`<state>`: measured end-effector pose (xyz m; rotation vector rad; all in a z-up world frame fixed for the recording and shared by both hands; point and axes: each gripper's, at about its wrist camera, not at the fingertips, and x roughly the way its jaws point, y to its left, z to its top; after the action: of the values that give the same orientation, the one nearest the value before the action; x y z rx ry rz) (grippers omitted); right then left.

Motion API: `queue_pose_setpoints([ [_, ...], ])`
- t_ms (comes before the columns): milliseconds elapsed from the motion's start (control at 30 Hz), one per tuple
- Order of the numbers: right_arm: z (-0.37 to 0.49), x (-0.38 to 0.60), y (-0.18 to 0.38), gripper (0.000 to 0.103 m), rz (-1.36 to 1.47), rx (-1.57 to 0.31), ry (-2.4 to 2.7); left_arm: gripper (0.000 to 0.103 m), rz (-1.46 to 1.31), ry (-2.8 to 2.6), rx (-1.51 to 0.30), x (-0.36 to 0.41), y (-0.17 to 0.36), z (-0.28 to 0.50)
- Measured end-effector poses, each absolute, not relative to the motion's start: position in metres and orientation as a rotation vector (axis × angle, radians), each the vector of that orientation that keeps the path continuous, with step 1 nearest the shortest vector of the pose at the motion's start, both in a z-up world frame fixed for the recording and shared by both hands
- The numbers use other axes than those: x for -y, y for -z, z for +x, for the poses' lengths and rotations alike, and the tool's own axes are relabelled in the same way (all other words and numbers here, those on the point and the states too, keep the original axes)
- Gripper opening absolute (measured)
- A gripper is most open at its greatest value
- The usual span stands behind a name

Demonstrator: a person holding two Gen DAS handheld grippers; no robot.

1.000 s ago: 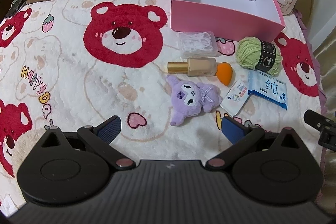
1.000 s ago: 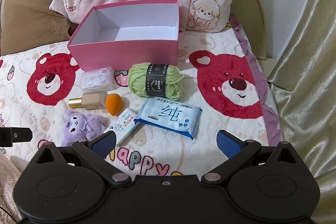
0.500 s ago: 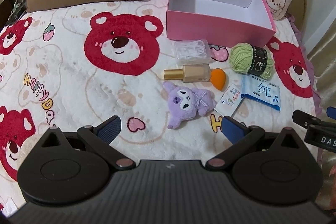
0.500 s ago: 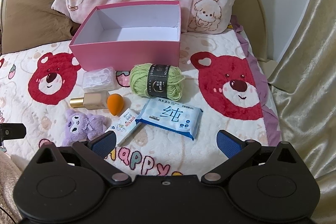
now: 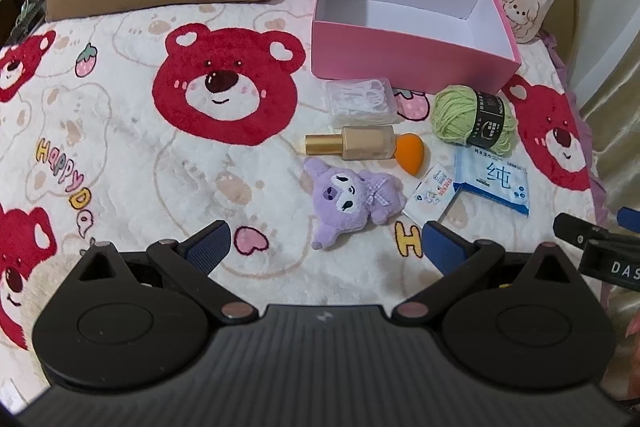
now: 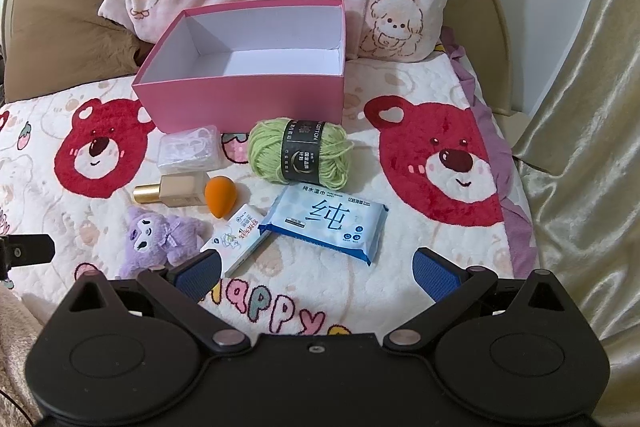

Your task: Organize objects

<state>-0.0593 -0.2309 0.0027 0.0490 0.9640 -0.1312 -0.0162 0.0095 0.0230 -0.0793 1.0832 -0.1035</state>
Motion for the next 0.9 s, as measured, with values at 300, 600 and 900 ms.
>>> queue_pose_setpoints([
  [300, -0.059, 0.23, -0.002, 0.103, 0.045, -0.964, 0.129, 0.103, -0.084, 0.095, -1.103, -0.013, -0.013, -0.012],
  [600, -0.06, 0.229, -0.001, 0.103, 0.041, -0.965, 0.125, 0.103, -0.08, 0.1, -1.099, -0.012, -0.012, -0.013],
  [900, -0.058, 0.228, 0.001, 0.103, 0.019, -0.965, 0.109, 0.103, -0.077, 0.129, -1.109, -0.016, -0.003, -0.011],
])
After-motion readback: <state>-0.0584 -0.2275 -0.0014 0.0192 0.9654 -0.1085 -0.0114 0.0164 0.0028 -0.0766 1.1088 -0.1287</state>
